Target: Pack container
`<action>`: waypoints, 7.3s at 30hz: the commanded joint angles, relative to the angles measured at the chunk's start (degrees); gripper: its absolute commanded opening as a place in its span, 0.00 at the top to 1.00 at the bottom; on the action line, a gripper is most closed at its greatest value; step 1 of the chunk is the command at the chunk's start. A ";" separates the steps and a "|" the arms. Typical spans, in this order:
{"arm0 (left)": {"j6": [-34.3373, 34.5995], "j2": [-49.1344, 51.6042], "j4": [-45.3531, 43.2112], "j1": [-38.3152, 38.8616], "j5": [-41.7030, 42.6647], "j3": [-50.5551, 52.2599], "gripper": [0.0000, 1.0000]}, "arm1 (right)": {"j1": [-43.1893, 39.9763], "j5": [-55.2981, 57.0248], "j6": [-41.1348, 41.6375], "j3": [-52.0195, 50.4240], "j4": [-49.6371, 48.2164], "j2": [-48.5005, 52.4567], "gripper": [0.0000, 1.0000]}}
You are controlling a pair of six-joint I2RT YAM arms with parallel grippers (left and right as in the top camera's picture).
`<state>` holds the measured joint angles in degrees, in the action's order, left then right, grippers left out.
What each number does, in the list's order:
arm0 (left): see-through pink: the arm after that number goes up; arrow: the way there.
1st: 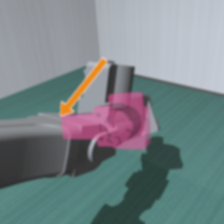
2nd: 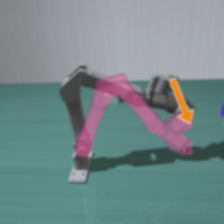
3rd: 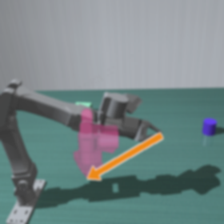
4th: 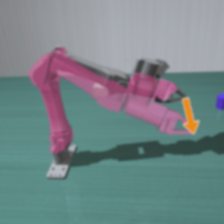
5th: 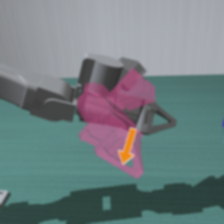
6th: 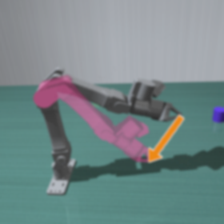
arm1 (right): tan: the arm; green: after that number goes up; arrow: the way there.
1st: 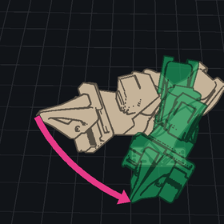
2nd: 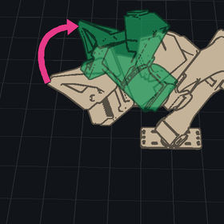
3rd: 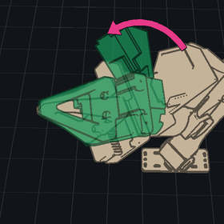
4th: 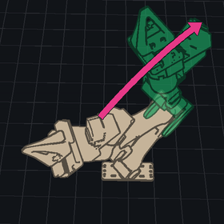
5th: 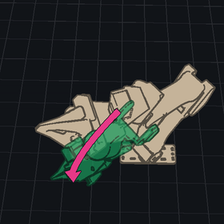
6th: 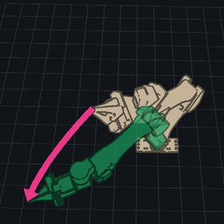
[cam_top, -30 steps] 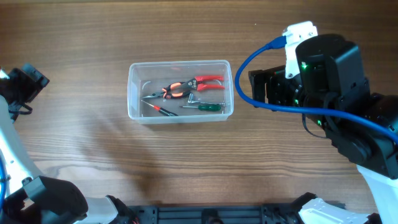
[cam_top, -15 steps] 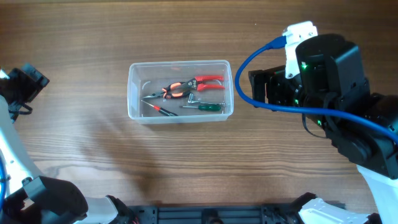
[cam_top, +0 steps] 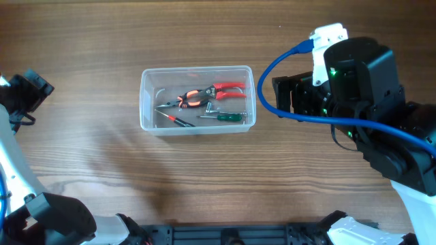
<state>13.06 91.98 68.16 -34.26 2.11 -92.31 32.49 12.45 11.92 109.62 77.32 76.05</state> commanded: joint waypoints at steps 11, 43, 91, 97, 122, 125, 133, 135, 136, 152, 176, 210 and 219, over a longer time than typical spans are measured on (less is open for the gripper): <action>0.92 0.11 0.02 -0.26 0.87 -0.37 0.00 | 0.13 -0.48 0.22 0.17 -0.09 0.24 0.00; 0.92 0.11 0.02 -0.26 0.90 -0.37 0.00 | 0.13 -0.48 0.20 0.17 -0.09 0.24 0.00; 0.92 0.11 0.02 -0.26 0.87 -0.37 0.00 | -32.20 3.15 -2.75 -77.50 -62.64 -49.48 0.00; 0.92 0.11 0.02 -0.26 0.87 -0.37 0.00 | -32.20 0.94 -2.75 -86.95 -66.01 -57.27 0.00; 0.92 0.11 0.02 -0.26 0.87 -0.37 0.00 | -32.59 1.03 -2.91 -105.11 -67.65 -75.91 0.00; 0.92 0.13 0.02 -0.26 0.87 -0.37 0.00 | -32.59 1.01 -2.89 -105.11 -67.63 -75.91 0.00; 0.92 0.13 0.02 -0.26 0.87 -0.37 0.00 | -32.59 0.98 -2.89 -105.11 -67.63 -75.91 0.00; 0.92 0.11 0.02 -0.26 0.87 -0.37 0.00 | -32.59 0.98 -2.89 -105.11 -67.63 -75.91 0.00; 0.92 0.11 0.00 -0.26 0.87 -0.37 0.00 | -32.59 0.98 -2.89 -105.11 -67.65 -75.91 0.00; 0.92 0.11 0.02 -0.26 0.90 -0.37 0.00 | -32.59 0.98 -2.91 -105.11 -67.60 -75.91 0.00; 0.92 0.11 0.02 -0.26 0.90 -0.37 0.00 | -32.59 0.98 -2.89 -105.11 -67.60 -75.91 0.00; -0.66 -47.45 -49.05 28.55 -7.96 44.87 0.00 | -32.57 0.98 -2.91 -105.11 -67.58 -75.91 0.00; -0.57 -74.44 -53.81 29.44 -7.54 73.11 0.00 | -32.57 0.98 -2.89 -105.11 -67.58 -75.91 0.00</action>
<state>12.78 24.27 14.98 -5.19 -4.89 -25.69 0.21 13.93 9.13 4.58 10.02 0.86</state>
